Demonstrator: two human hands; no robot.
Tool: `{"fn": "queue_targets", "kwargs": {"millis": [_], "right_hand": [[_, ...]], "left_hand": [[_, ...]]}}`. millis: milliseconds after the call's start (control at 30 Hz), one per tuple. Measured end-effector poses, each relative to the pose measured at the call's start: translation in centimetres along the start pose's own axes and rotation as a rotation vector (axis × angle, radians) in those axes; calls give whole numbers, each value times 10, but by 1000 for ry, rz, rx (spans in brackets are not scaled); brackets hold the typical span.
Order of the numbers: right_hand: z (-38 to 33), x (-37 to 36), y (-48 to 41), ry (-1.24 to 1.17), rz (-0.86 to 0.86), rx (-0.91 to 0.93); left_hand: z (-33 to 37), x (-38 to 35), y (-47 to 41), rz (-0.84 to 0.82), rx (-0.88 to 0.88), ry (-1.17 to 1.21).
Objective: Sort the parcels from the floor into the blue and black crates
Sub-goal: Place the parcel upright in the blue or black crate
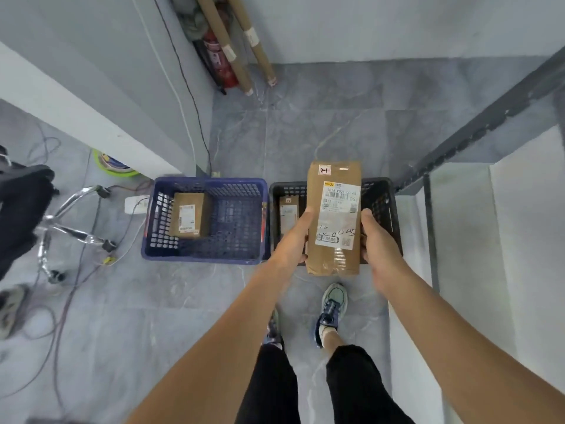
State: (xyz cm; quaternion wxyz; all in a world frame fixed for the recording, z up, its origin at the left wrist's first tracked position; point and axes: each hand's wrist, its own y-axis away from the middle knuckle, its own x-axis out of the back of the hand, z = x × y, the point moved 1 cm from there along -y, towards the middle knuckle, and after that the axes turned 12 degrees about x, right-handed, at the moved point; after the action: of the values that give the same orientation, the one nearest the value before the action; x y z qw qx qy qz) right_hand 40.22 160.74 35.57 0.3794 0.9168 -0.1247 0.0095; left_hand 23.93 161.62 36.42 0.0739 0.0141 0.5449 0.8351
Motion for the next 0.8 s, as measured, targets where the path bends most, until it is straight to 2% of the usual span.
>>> {"fn": "queue_targets", "kwargs": {"millis": [200, 533, 800], "right_hand": [[24, -11, -83, 87, -24, -99], [144, -48, -235, 47, 3, -157], [210, -75, -329, 87, -2, -162]], "left_hand": [[2, -2, -84, 1, 101, 21], [-38, 27, -269, -55, 209, 30], [-60, 38, -386, -46, 254, 29]]}}
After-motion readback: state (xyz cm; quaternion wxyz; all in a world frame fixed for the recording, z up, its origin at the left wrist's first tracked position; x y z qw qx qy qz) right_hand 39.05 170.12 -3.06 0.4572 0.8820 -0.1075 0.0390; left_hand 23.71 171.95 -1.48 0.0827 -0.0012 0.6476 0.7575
